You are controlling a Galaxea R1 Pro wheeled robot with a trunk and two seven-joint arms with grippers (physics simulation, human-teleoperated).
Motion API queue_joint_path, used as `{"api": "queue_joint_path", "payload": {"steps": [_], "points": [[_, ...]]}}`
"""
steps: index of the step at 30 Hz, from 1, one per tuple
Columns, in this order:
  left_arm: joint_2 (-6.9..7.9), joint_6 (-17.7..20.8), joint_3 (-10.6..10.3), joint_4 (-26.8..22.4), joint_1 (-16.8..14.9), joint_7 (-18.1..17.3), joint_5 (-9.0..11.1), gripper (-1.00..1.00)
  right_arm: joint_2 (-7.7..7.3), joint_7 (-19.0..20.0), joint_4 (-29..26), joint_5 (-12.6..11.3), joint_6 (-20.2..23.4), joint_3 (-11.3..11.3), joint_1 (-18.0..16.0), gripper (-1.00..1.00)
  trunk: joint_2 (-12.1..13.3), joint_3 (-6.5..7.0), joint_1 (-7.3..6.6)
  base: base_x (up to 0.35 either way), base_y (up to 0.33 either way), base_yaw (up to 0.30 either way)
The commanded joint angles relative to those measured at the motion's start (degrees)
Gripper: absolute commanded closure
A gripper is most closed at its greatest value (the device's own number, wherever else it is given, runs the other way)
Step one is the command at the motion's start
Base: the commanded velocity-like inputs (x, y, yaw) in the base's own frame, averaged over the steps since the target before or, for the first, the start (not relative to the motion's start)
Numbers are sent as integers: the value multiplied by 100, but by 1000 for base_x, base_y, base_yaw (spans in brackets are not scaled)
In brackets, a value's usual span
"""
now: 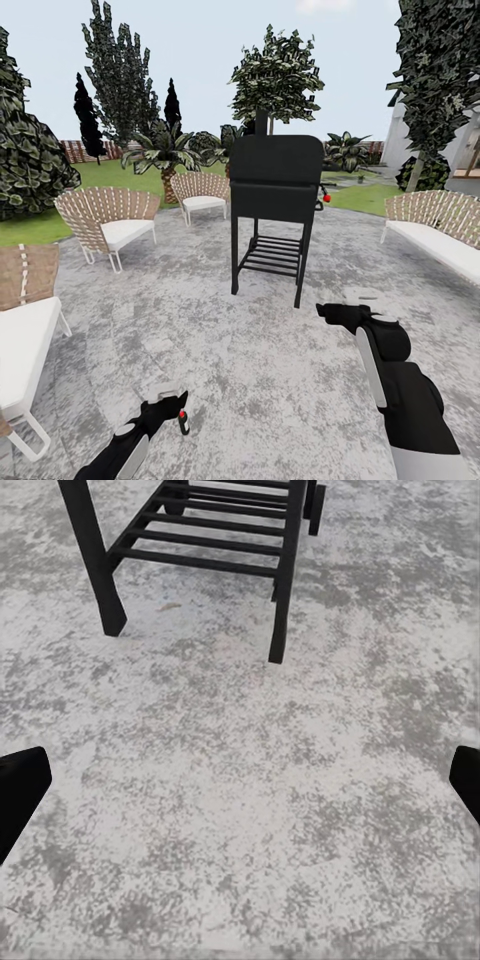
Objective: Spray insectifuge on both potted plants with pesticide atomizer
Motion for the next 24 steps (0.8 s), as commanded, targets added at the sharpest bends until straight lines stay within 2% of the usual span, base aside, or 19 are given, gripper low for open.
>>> {"api": "queue_joint_path", "payload": {"steps": [1, 3, 6, 11, 15, 19, 23, 24], "points": [[4, 35, -18, -9, -11, 3, 59, -100, -2, -21, -5, -6, 32, 3, -12, -100, -44, -24, 22, -12, -2, 0], [-2, 70, 0, -14, -48, 12, 59, -100, -4, -21, -5, -5, 43, -4, -29, -100, -125, -60, 66, -8, -2, 0], [-9, 196, 61, -10, -293, 171, 44, -100, 17, -23, -5, -6, 72, -14, -92, -100, -245, -114, 132, -4, -1, 0], [-107, 387, 48, 47, -791, 797, 18, -100, 62, -42, 0, -10, 107, -11, -118, -100, -445, -204, 241, -1, 0, 0], [-122, 377, 37, 93, -1058, 971, 9, -100, 70, -45, 3, -13, 113, -11, -128, -100, -606, -276, 329, 0, 0, 0], [-113, 145, 38, 292, -1173, 1019, -1, -100, 77, -47, 3, -14, 114, 0, -120, -100, -766, -347, 417, 0, 0, 0], [-144, -245, 12, 503, -1246, 1041, -6, -100, 80, -47, 4, -15, 111, 7, -105, -100, -927, -419, 505, 0, 0, 0], [-156, -466, -68, 573, -1264, 1071, -26, -100, 77, -47, 4, -14, 113, 2, -106, -100, -967, -437, 527, 0, 0, 0]]}}
